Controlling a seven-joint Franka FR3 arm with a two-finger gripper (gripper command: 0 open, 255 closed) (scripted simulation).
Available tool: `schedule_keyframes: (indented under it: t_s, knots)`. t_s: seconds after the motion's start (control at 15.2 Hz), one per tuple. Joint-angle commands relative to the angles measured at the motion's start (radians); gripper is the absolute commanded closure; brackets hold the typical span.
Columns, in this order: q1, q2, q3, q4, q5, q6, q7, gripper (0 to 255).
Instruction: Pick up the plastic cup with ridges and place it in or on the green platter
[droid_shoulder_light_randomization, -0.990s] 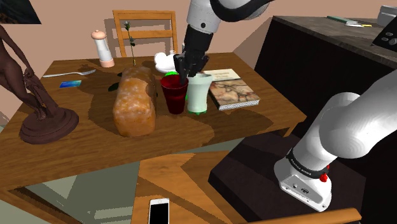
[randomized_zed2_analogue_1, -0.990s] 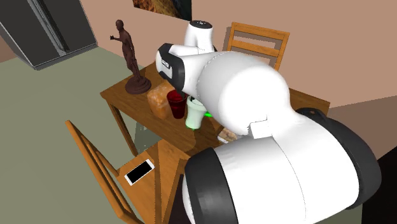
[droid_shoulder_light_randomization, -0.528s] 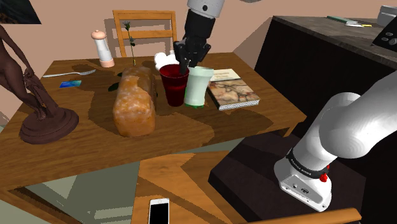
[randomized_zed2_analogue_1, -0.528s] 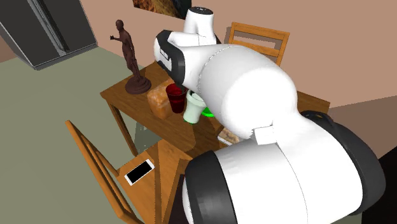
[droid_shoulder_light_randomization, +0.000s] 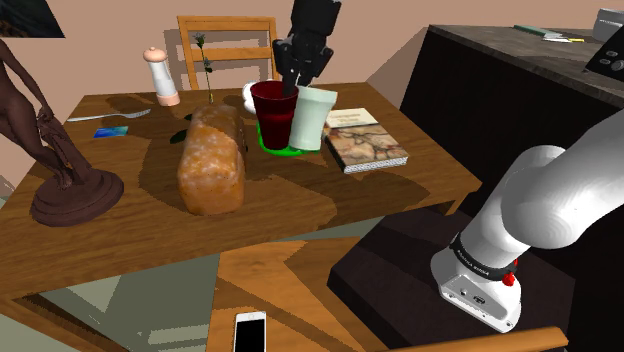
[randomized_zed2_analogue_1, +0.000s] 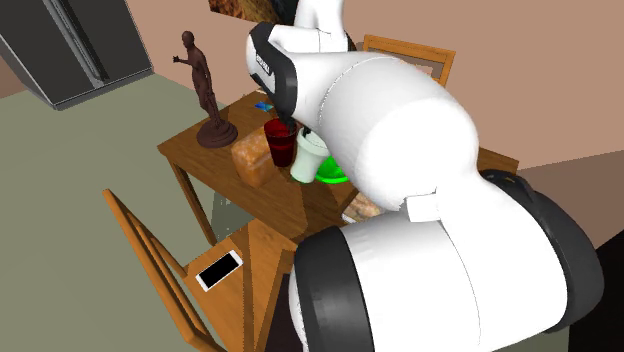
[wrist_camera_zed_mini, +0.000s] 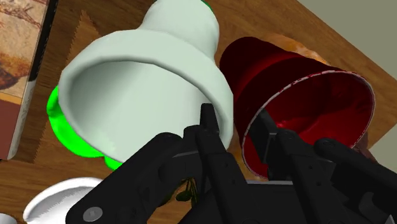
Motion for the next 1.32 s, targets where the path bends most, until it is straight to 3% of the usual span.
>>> schedule_keyframes:
  t_s: [0.0,0.86,1.25]
  knots:
    - [-0.017,0.022,-0.028,0.032,-0.008,-0.018,-0.038,255]
    - [-0.124,0.285,-0.179,0.377,-0.043,-0.144,-0.261,255]
    - [-0.123,0.277,-0.178,0.287,-0.039,-0.064,-0.275,255]
